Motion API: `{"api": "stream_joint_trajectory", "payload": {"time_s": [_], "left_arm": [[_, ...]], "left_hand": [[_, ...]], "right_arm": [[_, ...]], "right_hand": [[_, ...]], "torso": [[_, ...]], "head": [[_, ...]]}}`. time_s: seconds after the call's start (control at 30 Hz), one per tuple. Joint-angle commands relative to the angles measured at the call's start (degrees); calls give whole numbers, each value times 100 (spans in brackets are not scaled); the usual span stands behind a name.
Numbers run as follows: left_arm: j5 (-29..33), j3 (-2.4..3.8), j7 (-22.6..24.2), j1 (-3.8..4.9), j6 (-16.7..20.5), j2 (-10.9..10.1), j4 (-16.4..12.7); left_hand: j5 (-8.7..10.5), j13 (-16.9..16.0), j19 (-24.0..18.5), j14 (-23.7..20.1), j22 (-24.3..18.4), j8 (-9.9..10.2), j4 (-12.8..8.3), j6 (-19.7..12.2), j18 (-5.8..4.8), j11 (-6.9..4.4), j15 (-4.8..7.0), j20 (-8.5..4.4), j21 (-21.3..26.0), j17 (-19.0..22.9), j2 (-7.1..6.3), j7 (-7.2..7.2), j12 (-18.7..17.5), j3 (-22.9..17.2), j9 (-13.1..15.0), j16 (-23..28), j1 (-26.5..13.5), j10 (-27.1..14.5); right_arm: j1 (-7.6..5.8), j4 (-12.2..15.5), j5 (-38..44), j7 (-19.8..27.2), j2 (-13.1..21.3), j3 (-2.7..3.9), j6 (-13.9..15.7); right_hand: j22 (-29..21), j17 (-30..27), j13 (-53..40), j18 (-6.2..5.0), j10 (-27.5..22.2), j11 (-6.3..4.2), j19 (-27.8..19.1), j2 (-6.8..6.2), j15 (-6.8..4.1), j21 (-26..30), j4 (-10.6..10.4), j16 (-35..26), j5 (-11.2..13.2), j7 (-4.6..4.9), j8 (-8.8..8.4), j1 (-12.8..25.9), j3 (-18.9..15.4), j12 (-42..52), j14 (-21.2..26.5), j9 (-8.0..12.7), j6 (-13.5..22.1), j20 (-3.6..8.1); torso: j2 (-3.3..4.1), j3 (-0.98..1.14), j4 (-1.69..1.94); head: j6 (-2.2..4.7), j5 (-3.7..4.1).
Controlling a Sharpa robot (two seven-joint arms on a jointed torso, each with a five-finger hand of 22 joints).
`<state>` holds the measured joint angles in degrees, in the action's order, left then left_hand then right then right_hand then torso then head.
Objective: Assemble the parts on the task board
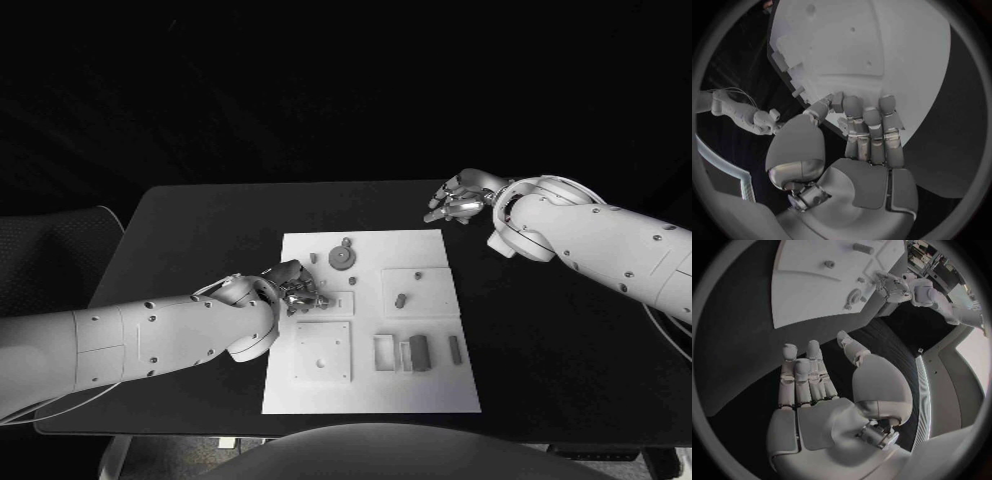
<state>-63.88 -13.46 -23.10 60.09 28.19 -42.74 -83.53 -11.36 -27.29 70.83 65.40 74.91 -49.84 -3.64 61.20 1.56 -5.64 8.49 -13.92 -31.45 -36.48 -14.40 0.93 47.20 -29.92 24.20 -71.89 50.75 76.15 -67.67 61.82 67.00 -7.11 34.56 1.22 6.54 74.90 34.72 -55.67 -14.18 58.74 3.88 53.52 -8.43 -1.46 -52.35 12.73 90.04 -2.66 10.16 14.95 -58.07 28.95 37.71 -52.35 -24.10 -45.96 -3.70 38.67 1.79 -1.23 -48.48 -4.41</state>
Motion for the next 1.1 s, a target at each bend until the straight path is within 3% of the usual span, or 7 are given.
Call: {"api": "stream_joint_trajectory", "payload": {"time_s": [0.03,0.7,1.1], "left_arm": [[54,12,88,1,-7,7,-19],[54,29,86,6,-46,-31,-72],[96,31,86,6,-43,-24,-65]], "left_hand": [[9,5,-41,-31,108,72,49,-22,44,-16,7,0,31,5,-33,-44,19,28,-22,-27,-58,-43],[96,-6,-51,-55,109,174,28,-13,40,-15,28,-9,34,3,-139,-65,41,131,-41,-38,-31,-80],[13,-9,-46,-60,105,201,-13,-1,40,-19,39,-20,38,5,-2,-62,55,135,-30,-43,63,-89]], "right_arm": [[3,3,22,12,-2,2,-68],[3,3,22,10,0,2,-79],[4,0,22,10,-4,2,-99]], "right_hand": [[86,-9,8,-82,-29,29,-45,-9,-37,33,-47,-1,-26,45,-32,21,-2,39,2,7,64,5],[86,-10,9,-82,-30,32,-45,-12,-33,33,-47,0,-26,48,-36,17,-2,40,2,10,72,5],[86,-10,10,-82,-30,33,-45,-11,-32,33,-48,0,-26,49,-37,16,-2,42,3,11,74,5]], "torso": [[2,-1,0],[1,0,-1],[1,-1,-1]], "head": [[3,2],[-3,-5],[-7,-2]]}}
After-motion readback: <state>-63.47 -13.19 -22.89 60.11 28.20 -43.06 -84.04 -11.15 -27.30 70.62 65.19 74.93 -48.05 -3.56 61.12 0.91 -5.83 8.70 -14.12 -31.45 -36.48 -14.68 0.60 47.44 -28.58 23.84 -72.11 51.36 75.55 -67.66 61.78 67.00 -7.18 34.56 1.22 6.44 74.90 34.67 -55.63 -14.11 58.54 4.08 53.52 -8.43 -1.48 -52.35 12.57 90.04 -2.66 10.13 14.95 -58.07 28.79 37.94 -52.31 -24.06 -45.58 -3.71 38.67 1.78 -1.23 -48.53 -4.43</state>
